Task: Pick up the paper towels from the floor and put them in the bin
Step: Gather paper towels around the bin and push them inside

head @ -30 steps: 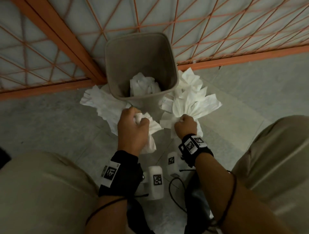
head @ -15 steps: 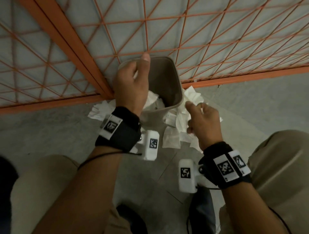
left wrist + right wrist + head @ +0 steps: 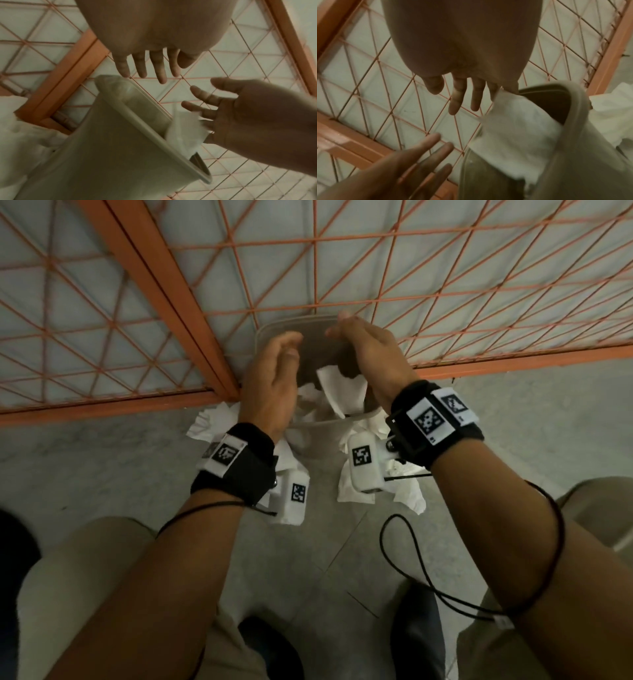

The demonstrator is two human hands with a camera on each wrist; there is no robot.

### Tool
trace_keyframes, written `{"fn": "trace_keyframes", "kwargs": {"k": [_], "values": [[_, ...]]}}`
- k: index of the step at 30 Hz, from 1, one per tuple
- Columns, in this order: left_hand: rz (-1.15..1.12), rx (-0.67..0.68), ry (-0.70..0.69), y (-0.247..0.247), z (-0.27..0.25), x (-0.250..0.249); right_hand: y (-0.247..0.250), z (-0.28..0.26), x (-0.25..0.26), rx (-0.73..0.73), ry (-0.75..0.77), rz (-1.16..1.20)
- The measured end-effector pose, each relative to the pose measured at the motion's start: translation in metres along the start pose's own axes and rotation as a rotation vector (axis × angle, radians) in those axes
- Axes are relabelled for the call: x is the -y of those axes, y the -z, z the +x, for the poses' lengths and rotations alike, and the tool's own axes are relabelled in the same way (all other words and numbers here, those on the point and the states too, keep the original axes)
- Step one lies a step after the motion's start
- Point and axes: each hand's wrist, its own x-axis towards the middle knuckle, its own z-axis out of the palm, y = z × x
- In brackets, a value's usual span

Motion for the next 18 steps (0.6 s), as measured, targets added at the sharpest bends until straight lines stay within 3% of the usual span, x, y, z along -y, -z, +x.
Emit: {"fn": "trace_keyframes", "kwargs": {"k": [4, 7, 10, 12, 15, 18], "values": [[0.067, -0.063, -0.129, 0.005, -0.021, -0.004, 0.008, -0.005, -0.005, 0.012, 0.051, 0.077], [0.141, -0.004, -0.231, -0.007, -0.042, -0.003, 0.032, -0.009, -0.018, -0.209, 0.068, 0.196], [0.369, 0.161, -0.371, -0.034, -0.070, 0.013, 0.060, -0.020, -0.060, -0.439, -0.083, 0.307], [0.575, 0.164, -0.521, -0.053, -0.080, 0.025, 0.071, -0.033, -0.101, -0.544, -0.214, 0.278], [0.536, 0.185, -0.677, -0.082, -0.084, 0.035, 0.082, -0.057, -0.173, -0.615, -0.430, 0.122], [0.491, 0.365, -0.646, -0.110, -0.093, 0.055, 0.083, -0.078, -0.230, -0.579, -0.629, -0.071]]}}
